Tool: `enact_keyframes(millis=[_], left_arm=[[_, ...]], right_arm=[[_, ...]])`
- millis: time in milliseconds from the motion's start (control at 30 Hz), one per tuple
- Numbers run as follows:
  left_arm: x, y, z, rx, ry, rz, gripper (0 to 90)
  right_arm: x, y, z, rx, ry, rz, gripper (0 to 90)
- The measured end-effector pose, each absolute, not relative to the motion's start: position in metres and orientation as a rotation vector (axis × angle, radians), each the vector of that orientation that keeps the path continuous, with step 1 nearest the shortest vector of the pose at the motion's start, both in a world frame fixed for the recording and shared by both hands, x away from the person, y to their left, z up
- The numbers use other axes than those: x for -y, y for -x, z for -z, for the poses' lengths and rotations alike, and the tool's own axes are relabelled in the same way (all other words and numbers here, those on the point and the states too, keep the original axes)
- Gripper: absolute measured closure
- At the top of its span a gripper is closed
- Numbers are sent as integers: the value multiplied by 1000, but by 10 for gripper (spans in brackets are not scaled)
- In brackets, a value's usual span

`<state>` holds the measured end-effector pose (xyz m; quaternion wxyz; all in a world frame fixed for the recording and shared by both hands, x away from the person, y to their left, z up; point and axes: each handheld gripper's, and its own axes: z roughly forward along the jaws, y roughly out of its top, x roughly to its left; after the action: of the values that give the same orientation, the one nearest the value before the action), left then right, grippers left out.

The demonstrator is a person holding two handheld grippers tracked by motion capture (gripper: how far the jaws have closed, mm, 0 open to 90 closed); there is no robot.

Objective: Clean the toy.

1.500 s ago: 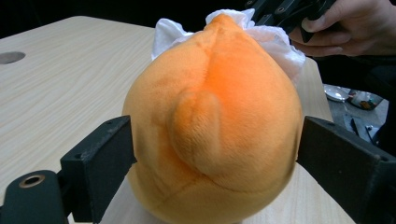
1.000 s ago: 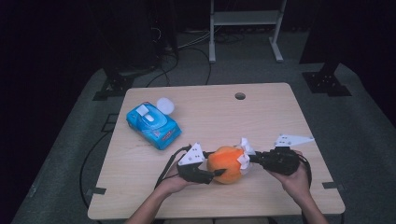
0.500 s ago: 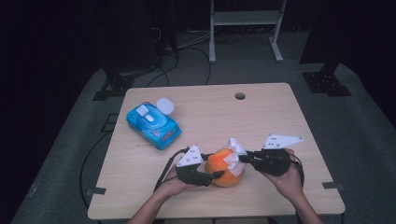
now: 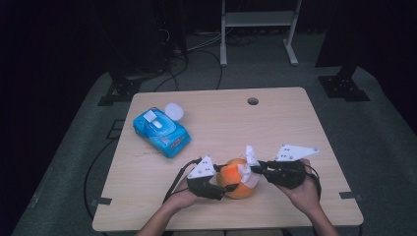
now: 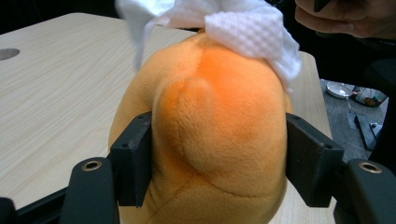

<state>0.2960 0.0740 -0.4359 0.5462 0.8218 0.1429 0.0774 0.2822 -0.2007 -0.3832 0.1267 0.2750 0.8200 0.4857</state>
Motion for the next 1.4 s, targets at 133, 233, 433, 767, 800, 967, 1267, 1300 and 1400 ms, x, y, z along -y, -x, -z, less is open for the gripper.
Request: enact_keyframes(millis=[133, 233, 433, 767, 800, 967, 1267, 1300, 1400], left_arm=[[-80, -302, 431, -335, -1926, -152, 259], [-78, -303, 430, -333, -1935, -153, 198], [-71, -297, 432, -302, -1951, -168, 303], [-59, -284, 434, -234, -1980, -215, 327], [-60, -285, 434, -234, -1980, -215, 327], [-57, -284, 434, -220, -1982, -216, 326], [-47, -274, 437, -154, -2005, -241, 325], [-46, -273, 436, -153, -2008, -250, 325], [-47, -275, 436, -169, -2001, -259, 336]], right_arm=[[205, -286, 386, -2395, -820, -1420, 797], [206, -287, 390, -2414, -837, -1428, 797], [205, -285, 386, -2412, -825, -1444, 797], [182, -278, 380, -2429, -744, -1440, 797], [188, -282, 382, -2416, -777, -1422, 797], [209, -290, 391, -2409, -880, -1419, 796], [183, -282, 386, -2450, -778, -1484, 797], [180, -282, 386, -2457, -772, -1461, 799], [185, -284, 386, -2448, -794, -1425, 801]])
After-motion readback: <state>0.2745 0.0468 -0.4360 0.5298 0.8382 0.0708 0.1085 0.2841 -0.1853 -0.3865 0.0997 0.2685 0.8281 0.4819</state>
